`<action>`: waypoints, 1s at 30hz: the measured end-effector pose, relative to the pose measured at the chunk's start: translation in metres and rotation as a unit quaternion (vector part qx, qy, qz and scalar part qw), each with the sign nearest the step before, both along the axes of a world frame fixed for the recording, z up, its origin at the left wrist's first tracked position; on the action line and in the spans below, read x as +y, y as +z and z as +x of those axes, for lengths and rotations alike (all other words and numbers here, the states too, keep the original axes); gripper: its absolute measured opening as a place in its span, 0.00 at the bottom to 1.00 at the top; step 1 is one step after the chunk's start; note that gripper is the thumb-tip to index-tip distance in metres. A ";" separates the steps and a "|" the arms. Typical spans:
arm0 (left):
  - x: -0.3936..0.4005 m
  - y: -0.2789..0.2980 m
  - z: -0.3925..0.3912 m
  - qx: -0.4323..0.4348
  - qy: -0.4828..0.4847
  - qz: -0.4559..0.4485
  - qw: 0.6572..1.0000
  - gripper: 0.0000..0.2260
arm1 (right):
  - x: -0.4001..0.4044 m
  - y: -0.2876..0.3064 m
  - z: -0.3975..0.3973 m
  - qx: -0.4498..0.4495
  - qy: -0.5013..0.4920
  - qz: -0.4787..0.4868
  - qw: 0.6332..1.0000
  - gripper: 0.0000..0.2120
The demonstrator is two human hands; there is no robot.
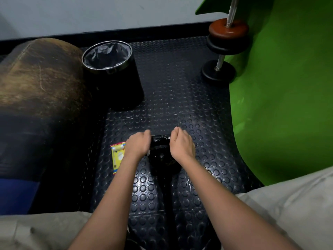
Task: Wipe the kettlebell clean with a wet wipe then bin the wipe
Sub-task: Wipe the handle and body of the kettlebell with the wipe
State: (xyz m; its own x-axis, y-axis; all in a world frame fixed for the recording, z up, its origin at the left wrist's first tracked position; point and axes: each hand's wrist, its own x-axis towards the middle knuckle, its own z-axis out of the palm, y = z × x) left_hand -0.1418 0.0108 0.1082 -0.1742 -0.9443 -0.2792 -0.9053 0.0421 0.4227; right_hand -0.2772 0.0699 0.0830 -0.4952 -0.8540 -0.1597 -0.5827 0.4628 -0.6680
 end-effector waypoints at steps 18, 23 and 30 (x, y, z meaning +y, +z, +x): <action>0.050 -0.055 -0.003 0.233 0.115 -0.262 0.929 0.16 | 0.001 -0.003 -0.003 -0.008 0.016 -0.010 1.000 0.20; 0.040 -0.049 -0.001 0.397 0.306 -0.066 0.863 0.14 | 0.001 -0.004 -0.001 -0.008 0.010 -0.016 1.000 0.19; 0.022 -0.033 0.011 0.446 0.389 0.156 0.791 0.14 | -0.001 -0.005 -0.002 -0.026 0.009 -0.013 1.000 0.20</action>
